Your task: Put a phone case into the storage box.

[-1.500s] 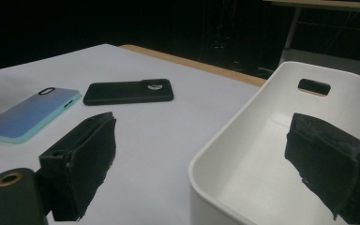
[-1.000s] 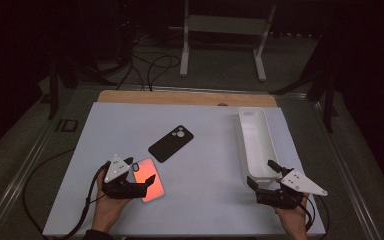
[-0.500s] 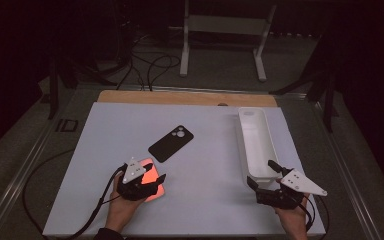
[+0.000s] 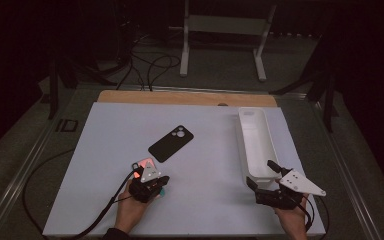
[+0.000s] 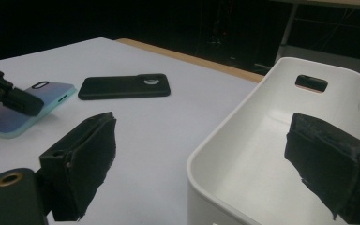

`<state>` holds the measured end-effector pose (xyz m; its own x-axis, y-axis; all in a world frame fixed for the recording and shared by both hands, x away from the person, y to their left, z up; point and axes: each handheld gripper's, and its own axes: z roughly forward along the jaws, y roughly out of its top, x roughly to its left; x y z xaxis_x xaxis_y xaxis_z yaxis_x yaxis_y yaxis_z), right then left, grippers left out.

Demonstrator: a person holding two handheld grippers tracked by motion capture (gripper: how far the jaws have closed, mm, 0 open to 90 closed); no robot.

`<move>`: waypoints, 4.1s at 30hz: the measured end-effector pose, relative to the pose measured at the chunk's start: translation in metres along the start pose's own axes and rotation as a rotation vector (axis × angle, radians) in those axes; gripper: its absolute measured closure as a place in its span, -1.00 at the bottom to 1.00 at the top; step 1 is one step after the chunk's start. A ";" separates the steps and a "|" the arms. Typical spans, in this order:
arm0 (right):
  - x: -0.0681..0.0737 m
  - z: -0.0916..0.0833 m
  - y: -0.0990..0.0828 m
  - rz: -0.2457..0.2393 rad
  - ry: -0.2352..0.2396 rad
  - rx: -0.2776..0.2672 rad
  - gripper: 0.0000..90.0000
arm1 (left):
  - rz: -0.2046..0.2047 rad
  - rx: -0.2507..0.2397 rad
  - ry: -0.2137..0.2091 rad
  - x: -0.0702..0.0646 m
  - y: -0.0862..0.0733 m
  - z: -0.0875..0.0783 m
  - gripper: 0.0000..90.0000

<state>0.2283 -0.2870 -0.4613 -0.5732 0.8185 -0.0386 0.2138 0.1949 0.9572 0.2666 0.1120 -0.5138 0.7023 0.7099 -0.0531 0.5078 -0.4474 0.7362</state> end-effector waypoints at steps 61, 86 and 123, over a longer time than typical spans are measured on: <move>-0.004 0.003 0.004 -0.006 0.009 -0.006 -0.80 | -0.156 -0.306 0.224 0.044 -0.037 -0.117 0.18; 0.002 0.002 0.001 -0.013 0.049 -0.023 -0.80 | -0.177 -0.461 0.358 0.057 -0.051 -0.162 -0.99; 0.002 0.003 -0.001 -0.014 0.044 -0.006 -0.80 | -0.238 -0.076 0.327 0.062 -0.050 -0.102 -1.00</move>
<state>0.2295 -0.2837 -0.4633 -0.6100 0.7915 -0.0392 0.2011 0.2024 0.9584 0.2341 0.2341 -0.4845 0.3680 0.9296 -0.0193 0.5898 -0.2173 0.7778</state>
